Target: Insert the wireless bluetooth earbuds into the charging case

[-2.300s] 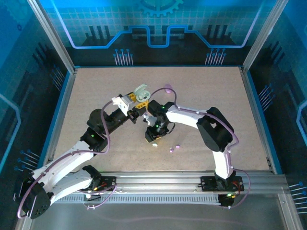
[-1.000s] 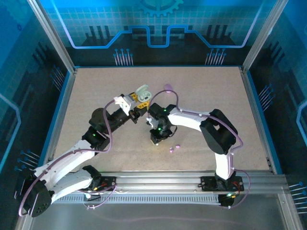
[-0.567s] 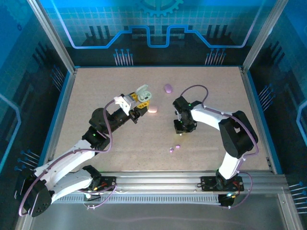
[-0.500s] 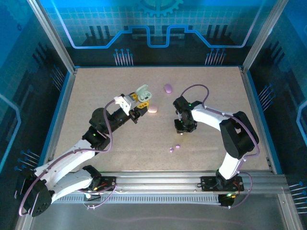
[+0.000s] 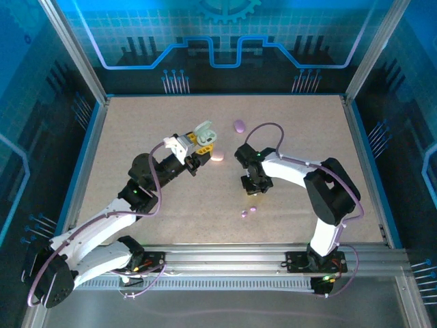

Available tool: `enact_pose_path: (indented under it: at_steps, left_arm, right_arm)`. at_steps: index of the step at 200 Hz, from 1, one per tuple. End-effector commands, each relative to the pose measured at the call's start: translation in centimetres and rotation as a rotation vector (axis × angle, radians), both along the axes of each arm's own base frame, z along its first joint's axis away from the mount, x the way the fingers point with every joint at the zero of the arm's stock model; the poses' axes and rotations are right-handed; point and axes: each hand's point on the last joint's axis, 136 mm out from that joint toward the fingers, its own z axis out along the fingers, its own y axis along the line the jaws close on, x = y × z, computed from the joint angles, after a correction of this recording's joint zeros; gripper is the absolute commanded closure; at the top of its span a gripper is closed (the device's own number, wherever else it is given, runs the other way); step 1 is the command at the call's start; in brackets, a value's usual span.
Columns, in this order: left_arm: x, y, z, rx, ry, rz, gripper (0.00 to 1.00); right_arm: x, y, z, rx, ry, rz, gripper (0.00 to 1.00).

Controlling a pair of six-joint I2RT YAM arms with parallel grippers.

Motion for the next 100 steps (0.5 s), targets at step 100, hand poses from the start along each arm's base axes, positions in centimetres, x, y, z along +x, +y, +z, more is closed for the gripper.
enact_pose_path:
  at_steps: [100]
  left_arm:
    - [-0.3,-0.2,1.8,-0.049,-0.03,-0.022,0.63]
  right_arm:
    - [-2.4,3.1,0.6,0.047,0.059,0.076,0.69]
